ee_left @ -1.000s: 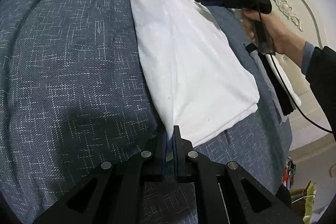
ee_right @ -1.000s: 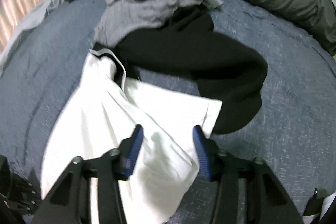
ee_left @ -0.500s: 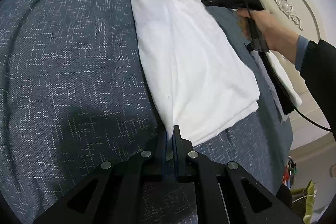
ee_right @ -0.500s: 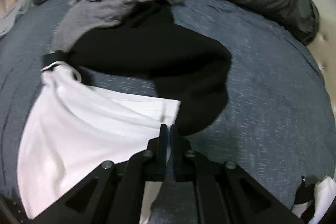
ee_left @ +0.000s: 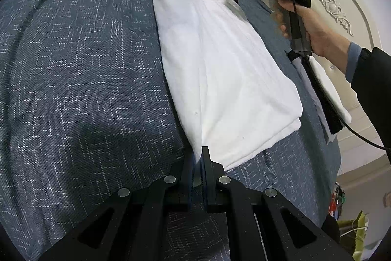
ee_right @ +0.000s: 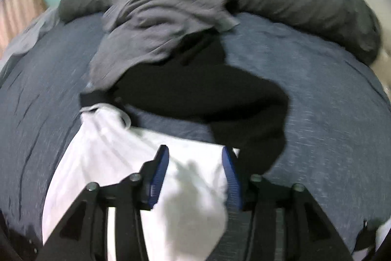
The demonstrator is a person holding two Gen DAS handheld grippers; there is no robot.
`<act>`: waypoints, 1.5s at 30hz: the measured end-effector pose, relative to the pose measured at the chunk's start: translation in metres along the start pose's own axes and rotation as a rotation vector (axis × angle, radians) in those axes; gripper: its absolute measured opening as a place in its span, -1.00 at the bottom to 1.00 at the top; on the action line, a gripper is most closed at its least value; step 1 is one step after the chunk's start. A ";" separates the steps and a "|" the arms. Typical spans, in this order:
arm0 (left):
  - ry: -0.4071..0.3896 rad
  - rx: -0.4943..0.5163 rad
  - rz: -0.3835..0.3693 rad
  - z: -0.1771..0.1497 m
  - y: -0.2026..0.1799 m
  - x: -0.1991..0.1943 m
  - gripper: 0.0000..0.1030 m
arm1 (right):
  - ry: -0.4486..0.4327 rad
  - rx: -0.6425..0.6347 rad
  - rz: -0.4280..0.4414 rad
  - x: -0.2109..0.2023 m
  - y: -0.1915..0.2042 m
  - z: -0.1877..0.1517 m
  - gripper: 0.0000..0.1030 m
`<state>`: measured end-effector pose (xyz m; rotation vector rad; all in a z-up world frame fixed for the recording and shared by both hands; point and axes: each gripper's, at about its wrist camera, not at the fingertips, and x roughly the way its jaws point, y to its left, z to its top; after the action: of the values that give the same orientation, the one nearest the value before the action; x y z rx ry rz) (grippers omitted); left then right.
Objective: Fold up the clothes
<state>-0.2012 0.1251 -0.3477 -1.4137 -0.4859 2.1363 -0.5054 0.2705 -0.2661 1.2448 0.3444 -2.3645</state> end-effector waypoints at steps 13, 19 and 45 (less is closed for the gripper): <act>0.000 -0.004 -0.005 -0.003 0.001 -0.005 -0.90 | 0.040 -0.089 -0.015 0.040 0.030 0.009 -0.95; 0.000 -0.005 -0.005 -0.005 0.000 -0.007 -0.90 | 0.027 0.008 -0.128 0.049 0.015 0.024 -0.96; 0.007 -0.006 0.003 0.003 0.004 -0.012 -0.90 | 0.082 0.313 0.192 -0.058 -0.025 -0.105 -0.35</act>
<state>-0.2008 0.1151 -0.3403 -1.4263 -0.4878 2.1331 -0.4144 0.3513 -0.2768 1.4448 -0.1227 -2.2647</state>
